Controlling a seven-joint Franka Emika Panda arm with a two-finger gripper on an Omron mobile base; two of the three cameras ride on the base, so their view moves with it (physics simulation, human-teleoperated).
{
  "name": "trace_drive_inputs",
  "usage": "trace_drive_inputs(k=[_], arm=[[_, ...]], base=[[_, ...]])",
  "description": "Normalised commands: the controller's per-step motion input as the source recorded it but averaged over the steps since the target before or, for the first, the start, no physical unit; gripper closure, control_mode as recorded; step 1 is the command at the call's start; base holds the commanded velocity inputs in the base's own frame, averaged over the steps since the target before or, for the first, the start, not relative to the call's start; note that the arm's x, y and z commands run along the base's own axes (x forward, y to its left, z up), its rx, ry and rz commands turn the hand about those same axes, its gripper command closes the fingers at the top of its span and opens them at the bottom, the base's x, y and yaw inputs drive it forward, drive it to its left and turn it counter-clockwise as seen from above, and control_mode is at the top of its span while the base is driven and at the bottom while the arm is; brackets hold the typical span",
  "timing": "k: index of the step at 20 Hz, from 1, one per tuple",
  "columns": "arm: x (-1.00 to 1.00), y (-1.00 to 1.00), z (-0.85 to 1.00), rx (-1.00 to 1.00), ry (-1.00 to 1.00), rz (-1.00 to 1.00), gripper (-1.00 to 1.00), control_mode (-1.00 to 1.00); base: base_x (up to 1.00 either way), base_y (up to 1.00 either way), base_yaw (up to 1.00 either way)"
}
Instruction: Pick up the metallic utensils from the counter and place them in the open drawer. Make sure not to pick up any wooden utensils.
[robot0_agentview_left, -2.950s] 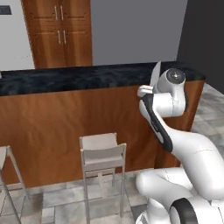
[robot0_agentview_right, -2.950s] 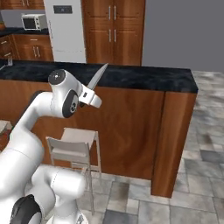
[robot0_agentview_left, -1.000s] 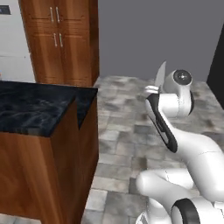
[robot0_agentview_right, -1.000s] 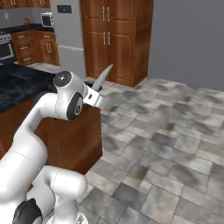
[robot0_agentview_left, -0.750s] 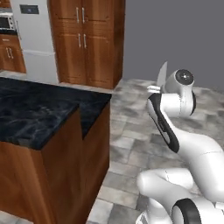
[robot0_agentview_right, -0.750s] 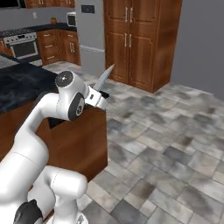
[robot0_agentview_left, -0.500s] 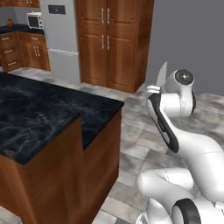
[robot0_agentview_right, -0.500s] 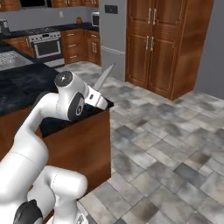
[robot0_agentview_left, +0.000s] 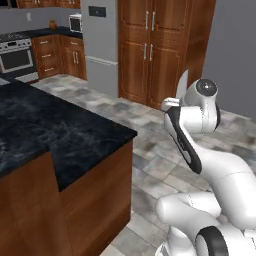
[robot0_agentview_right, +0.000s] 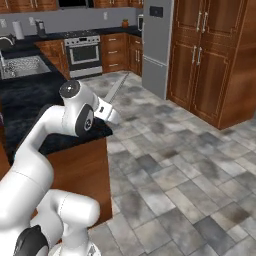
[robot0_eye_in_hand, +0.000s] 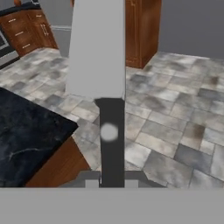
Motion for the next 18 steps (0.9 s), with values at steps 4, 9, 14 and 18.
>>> trace_drive_inputs(k=[4, 9, 14, 18], arm=[[0.0, 0.0, 0.0, 0.0, 0.0, 0.0, 1.0, 1.0], [0.0, 0.0, 0.0, 0.0, 0.0, 0.0, 1.0, 1.0], [0.0, 0.0, 0.0, 0.0, 0.0, 0.0, 1.0, 1.0], [0.0, 0.0, 0.0, 0.0, 0.0, 0.0, 1.0, 1.0]], base=[[0.08, -1.0, 0.29], [0.11, -1.0, 0.25], [0.35, -1.0, 0.26], [0.78, -0.97, 0.29]])
